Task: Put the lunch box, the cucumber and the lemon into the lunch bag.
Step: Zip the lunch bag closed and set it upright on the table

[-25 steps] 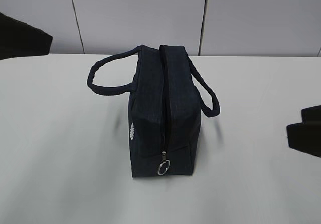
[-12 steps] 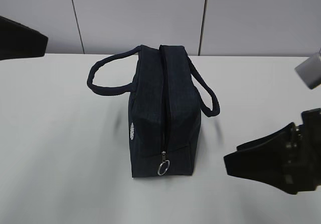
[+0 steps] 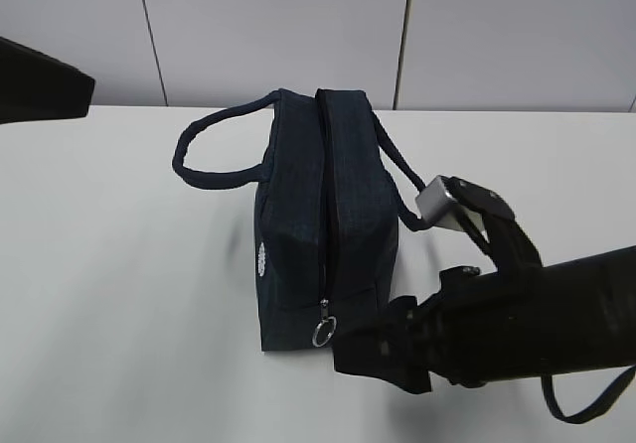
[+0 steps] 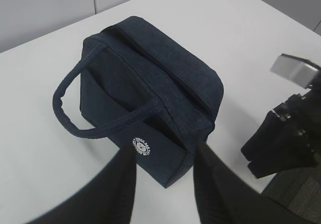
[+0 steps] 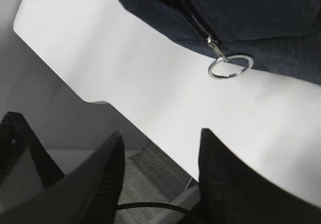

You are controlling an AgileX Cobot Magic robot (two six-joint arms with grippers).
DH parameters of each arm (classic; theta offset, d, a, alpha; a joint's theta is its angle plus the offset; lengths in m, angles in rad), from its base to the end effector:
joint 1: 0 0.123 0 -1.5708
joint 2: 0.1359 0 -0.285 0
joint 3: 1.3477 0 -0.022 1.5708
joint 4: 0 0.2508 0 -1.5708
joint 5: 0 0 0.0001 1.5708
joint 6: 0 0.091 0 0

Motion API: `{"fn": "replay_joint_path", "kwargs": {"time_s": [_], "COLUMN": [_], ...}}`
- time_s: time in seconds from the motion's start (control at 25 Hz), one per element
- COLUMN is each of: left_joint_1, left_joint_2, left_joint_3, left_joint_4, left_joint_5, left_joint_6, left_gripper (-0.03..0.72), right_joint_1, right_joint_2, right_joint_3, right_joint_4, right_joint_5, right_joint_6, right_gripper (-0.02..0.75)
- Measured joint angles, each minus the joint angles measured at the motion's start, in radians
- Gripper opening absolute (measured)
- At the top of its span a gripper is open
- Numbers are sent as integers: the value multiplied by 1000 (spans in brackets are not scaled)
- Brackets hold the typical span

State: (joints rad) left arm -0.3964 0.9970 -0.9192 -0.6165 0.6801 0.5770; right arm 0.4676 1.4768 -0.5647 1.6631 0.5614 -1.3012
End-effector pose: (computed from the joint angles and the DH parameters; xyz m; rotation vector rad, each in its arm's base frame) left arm 0.1725 -0.1081 0.3594 0.7134 2.0361 -0.5866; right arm 0.2048 0.1575 0.1850 -0.4030 2.4073 1.0565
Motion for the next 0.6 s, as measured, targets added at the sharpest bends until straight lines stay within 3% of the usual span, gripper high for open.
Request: {"fn": "replay_joint_path", "kwargs": {"time_s": [0.2, 0.6], "left_joint_1": [0, 0], "left_joint_2": [0, 0], "left_joint_3": [0, 0], "left_joint_4": [0, 0], "left_joint_5": [2, 35], "left_joint_6": [0, 0], "left_gripper": [258, 258], "right_joint_1": [2, 3], "right_joint_2": [123, 230], "right_joint_3": [-58, -138], "right_joint_4": [93, 138], "right_joint_5": [82, -15], "right_joint_6": [-13, -1], "right_gripper": [381, 384]}}
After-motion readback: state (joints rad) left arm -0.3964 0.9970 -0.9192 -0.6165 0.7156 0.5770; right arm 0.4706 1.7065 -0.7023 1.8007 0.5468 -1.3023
